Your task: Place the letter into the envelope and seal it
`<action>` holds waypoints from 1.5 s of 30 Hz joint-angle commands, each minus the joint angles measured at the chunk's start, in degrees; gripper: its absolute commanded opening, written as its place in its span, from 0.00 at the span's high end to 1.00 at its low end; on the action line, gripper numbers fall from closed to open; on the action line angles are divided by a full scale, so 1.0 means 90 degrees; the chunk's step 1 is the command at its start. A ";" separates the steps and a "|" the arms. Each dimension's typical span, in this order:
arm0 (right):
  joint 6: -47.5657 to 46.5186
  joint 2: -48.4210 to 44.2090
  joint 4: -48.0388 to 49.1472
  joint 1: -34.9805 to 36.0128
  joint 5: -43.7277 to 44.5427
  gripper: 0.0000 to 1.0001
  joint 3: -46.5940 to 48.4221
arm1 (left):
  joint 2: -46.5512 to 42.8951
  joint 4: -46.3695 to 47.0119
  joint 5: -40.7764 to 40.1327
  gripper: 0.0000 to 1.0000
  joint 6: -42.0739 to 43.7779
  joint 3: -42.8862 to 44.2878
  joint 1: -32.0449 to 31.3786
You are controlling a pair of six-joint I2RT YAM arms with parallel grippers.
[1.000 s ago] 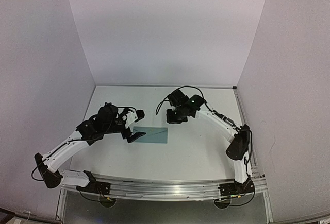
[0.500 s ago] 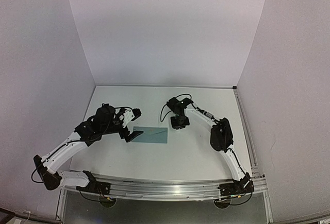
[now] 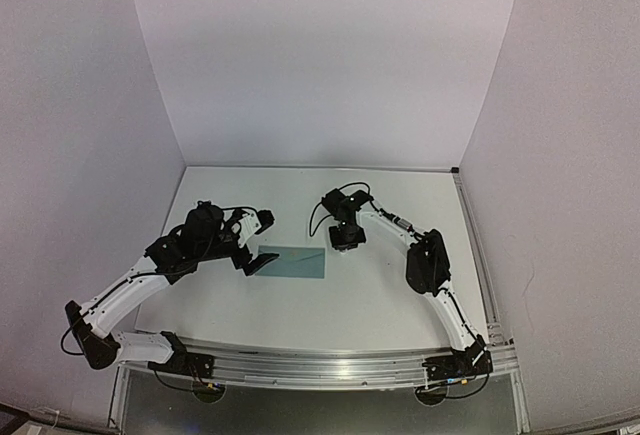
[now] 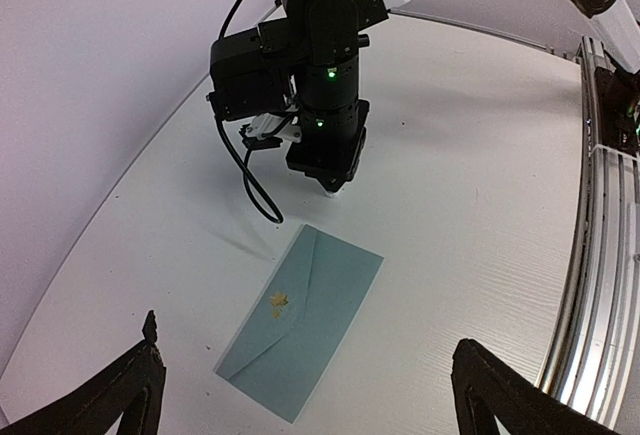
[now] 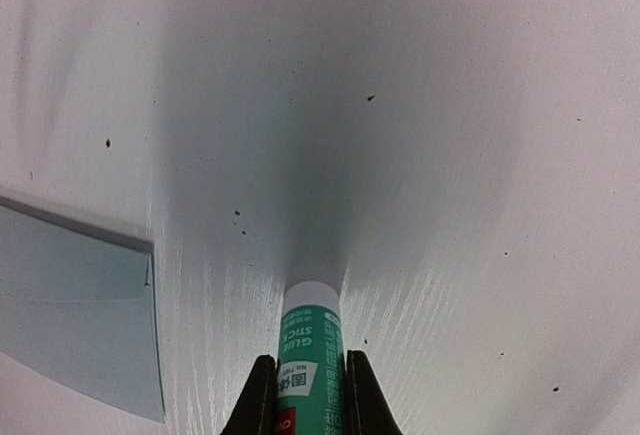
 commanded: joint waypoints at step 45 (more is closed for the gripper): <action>-0.0736 -0.3825 0.1765 -0.0792 0.0530 0.06 -0.1379 | -0.0748 0.2050 -0.0622 0.00 -0.3157 -0.1693 0.2394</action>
